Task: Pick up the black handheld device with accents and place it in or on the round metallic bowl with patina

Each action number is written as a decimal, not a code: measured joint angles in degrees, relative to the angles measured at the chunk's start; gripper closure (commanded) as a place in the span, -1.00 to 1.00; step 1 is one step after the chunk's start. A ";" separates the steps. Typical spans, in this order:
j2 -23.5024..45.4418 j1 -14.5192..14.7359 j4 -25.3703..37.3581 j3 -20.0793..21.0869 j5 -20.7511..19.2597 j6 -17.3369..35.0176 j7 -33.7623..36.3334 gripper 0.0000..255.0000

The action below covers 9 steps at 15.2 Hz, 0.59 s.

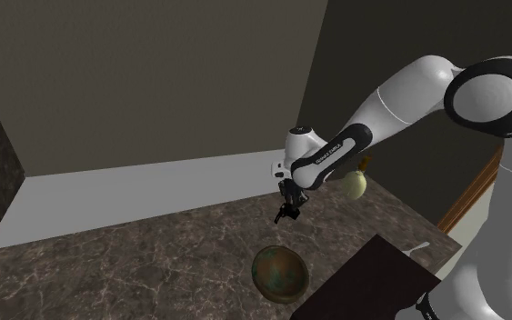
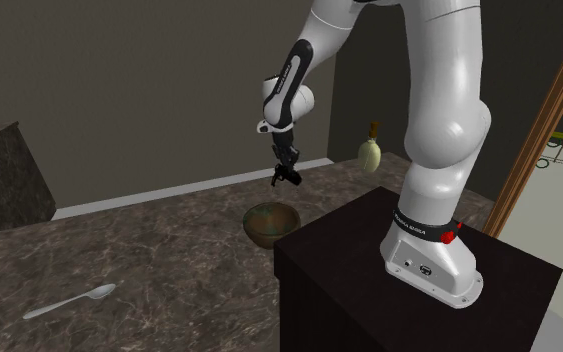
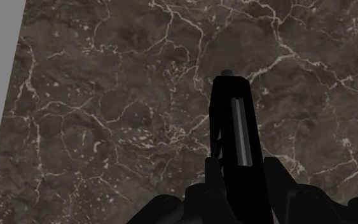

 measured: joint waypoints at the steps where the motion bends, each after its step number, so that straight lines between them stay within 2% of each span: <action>1: -0.74 0.03 0.00 0.01 0.04 -0.74 -0.09 1.00; 9: -6.06 0.11 0.04 -0.02 0.21 -6.04 -0.98 1.00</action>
